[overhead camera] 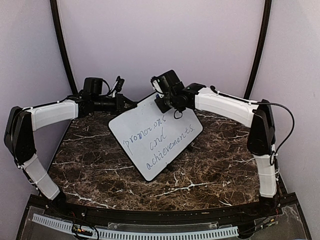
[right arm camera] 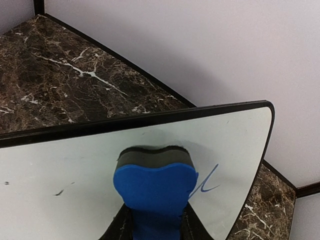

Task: Erase the whiteboard
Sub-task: Erase the whiteboard at the center of the board.

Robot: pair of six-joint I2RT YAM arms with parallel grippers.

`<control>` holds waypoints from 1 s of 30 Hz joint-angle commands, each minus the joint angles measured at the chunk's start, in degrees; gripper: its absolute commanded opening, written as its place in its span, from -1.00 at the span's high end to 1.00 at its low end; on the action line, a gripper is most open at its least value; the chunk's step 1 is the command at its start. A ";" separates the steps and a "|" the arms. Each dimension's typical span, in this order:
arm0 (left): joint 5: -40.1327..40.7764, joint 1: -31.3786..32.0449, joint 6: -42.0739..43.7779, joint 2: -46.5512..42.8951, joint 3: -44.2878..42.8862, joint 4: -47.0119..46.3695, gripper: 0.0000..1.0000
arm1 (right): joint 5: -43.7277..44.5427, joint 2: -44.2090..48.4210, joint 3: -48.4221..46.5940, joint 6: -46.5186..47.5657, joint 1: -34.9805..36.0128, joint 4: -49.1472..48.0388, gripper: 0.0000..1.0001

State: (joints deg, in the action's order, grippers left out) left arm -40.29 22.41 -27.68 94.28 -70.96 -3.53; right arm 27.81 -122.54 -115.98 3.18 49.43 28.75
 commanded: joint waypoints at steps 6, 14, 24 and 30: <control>-9.53 2.63 2.46 -3.09 -1.20 -4.45 1.00 | 0.08 -4.20 1.03 0.28 -6.27 0.13 0.46; -9.57 2.63 2.38 -2.87 -1.20 -4.47 1.00 | -2.31 -2.96 1.49 0.51 -5.34 -1.07 0.46; -9.65 2.63 2.28 -2.84 -1.20 -4.56 1.00 | -7.51 0.00 2.40 3.45 1.95 -3.15 0.46; -9.65 2.63 2.28 -3.08 -1.19 -4.55 1.00 | -6.36 -0.96 -0.36 3.32 2.14 -1.61 0.45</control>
State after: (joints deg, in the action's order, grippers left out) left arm -40.51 22.41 -28.08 94.28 -70.96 -3.33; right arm 25.85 -121.67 -114.83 6.11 51.22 26.98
